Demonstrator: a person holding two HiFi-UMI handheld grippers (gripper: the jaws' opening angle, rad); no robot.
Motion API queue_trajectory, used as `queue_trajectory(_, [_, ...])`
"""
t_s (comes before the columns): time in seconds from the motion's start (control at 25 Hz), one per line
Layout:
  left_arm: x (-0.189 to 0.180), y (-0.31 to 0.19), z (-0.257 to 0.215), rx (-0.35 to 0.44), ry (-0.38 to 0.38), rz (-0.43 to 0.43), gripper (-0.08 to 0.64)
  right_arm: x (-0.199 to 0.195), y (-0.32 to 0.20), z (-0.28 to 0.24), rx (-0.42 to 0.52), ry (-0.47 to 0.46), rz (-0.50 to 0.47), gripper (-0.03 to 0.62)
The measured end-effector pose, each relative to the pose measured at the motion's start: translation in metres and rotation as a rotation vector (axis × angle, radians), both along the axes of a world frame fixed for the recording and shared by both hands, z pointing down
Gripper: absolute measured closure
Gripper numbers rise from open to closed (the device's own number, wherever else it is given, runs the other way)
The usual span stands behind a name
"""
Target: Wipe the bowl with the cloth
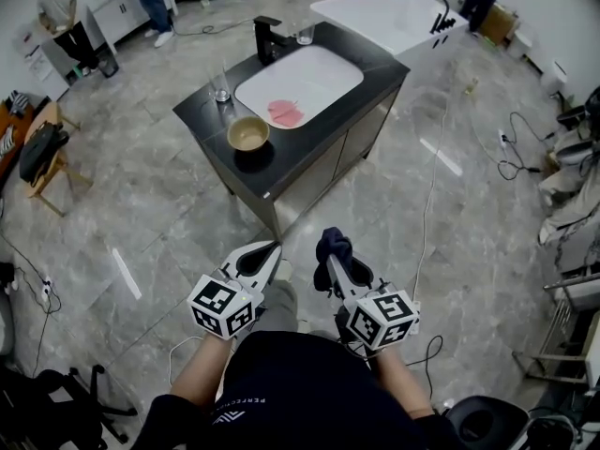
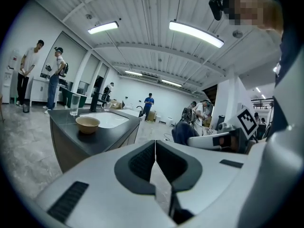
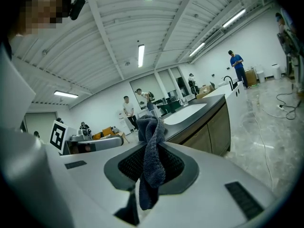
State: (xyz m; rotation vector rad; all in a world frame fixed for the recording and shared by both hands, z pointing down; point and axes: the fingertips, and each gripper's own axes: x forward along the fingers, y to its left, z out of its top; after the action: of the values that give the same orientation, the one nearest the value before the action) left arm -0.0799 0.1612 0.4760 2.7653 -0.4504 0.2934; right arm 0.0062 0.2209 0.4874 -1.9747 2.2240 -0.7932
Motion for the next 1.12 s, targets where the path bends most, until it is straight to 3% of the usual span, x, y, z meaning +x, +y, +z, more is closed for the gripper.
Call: queue_trajectory(1.12, [0.032,-0.176,0.015,-0.024,-0.057,-0.027,0.549,0.037,-0.182,-0.004,-0.05,0.013,-0.069,0.523])
